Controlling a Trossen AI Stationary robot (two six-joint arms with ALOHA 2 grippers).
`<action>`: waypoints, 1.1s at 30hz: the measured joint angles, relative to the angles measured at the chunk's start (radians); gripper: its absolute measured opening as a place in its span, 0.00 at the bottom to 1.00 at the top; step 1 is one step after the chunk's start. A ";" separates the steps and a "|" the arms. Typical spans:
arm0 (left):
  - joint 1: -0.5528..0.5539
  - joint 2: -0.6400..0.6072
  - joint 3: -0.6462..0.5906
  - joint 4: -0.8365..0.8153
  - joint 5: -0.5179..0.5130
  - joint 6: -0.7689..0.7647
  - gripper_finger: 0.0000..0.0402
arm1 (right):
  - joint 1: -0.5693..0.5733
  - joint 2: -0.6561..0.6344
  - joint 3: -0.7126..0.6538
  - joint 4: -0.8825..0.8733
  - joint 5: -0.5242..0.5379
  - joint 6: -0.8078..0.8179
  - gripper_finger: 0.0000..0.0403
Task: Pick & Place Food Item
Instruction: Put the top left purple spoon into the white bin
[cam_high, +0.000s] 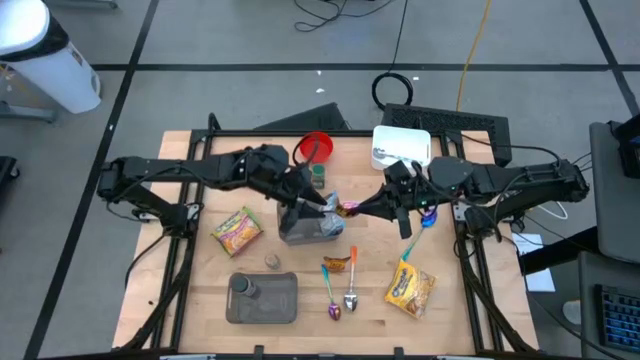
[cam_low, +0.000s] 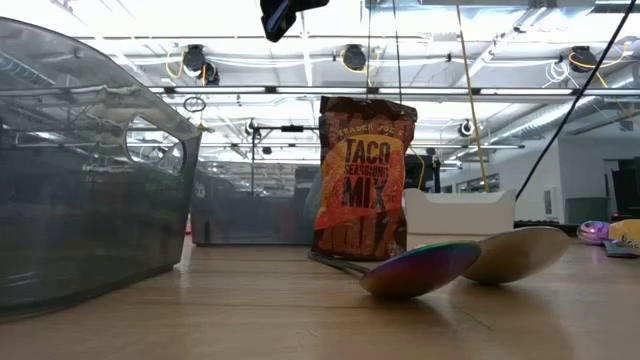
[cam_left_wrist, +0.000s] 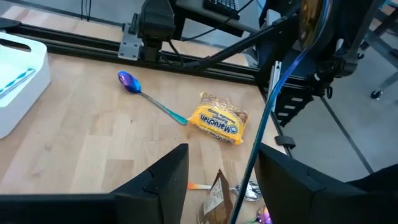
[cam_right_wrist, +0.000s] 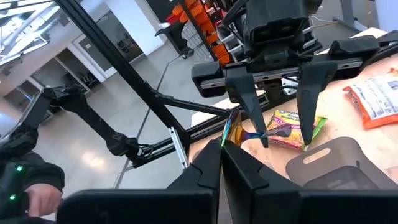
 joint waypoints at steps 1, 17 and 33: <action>0.004 0.000 0.000 0.000 0.011 0.001 0.42 | -0.004 0.000 0.000 -0.002 0.000 -0.004 0.00; 0.010 -0.001 0.000 -0.001 0.048 0.051 0.05 | -0.051 -0.002 0.000 -0.004 -0.009 -0.009 0.00; 0.014 -0.001 0.000 0.191 0.075 -0.021 0.02 | -0.076 0.000 0.000 0.164 -0.007 -0.017 0.30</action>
